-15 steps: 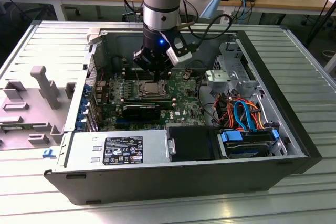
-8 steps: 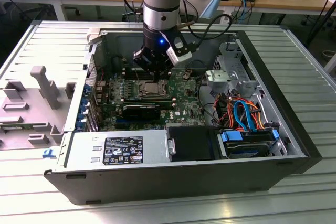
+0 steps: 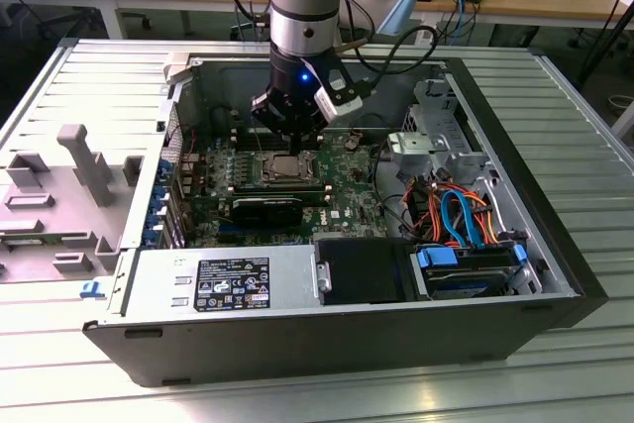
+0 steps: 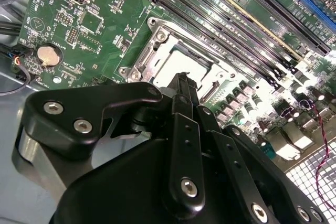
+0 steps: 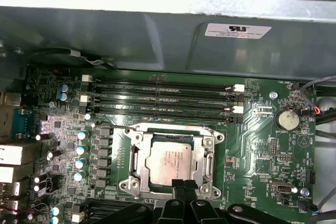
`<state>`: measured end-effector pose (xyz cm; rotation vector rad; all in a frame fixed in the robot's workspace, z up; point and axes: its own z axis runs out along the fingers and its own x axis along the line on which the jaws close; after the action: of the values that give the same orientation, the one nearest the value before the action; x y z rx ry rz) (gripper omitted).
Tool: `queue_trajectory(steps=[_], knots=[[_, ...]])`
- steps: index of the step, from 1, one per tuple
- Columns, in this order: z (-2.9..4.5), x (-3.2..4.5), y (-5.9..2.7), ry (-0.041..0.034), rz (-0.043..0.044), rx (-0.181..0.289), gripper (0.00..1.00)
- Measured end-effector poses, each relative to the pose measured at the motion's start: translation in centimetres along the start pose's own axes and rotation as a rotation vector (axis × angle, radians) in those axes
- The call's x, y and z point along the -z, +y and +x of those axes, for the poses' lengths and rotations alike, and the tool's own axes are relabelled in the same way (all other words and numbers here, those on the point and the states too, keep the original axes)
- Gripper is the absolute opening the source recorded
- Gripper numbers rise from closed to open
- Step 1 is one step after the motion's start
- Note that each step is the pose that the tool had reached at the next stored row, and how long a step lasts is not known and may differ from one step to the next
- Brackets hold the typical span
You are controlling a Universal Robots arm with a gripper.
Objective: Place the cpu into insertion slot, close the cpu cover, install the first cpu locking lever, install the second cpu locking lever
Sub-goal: 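Install the first cpu locking lever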
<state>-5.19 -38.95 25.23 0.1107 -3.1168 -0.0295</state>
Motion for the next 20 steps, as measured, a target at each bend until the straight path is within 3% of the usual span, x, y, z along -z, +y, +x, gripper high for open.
queue_trajectory(steps=[20], knots=[[0.29, 0.2, 0.03, -0.0001, -0.0002, 0.0, 0.11]])
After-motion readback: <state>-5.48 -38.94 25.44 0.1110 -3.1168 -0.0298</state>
